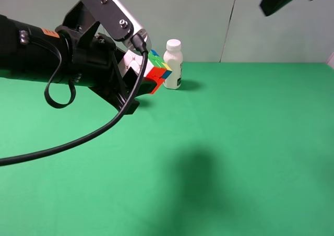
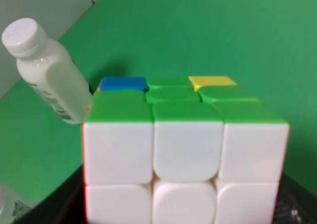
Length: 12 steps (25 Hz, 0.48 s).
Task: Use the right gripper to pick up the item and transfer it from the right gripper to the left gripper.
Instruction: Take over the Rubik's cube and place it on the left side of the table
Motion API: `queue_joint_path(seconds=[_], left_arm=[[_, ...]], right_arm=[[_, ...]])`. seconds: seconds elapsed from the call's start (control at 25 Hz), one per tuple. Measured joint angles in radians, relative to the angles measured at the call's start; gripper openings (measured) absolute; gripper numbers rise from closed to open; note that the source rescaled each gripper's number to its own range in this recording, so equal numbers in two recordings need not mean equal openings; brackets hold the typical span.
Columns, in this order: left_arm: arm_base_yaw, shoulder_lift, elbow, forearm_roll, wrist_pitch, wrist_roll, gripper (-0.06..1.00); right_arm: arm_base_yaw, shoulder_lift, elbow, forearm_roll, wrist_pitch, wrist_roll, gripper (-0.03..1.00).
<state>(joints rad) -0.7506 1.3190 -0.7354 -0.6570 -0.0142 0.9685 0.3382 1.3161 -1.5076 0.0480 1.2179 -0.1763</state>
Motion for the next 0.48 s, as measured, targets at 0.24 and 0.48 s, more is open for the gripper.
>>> queue_joint_path(seconds=[0.24,0.48], left_arm=[[0.0,0.0,0.0,0.0,0.0,0.0,0.0],[0.0,0.0,0.0,0.0,0.0,0.0,0.0]], right_arm=[[0.0,-0.175,0.2,-0.031,0.001,0.007,1.0],[0.0,-0.383,0.423,-0.032,0.001,0.007,1.0]])
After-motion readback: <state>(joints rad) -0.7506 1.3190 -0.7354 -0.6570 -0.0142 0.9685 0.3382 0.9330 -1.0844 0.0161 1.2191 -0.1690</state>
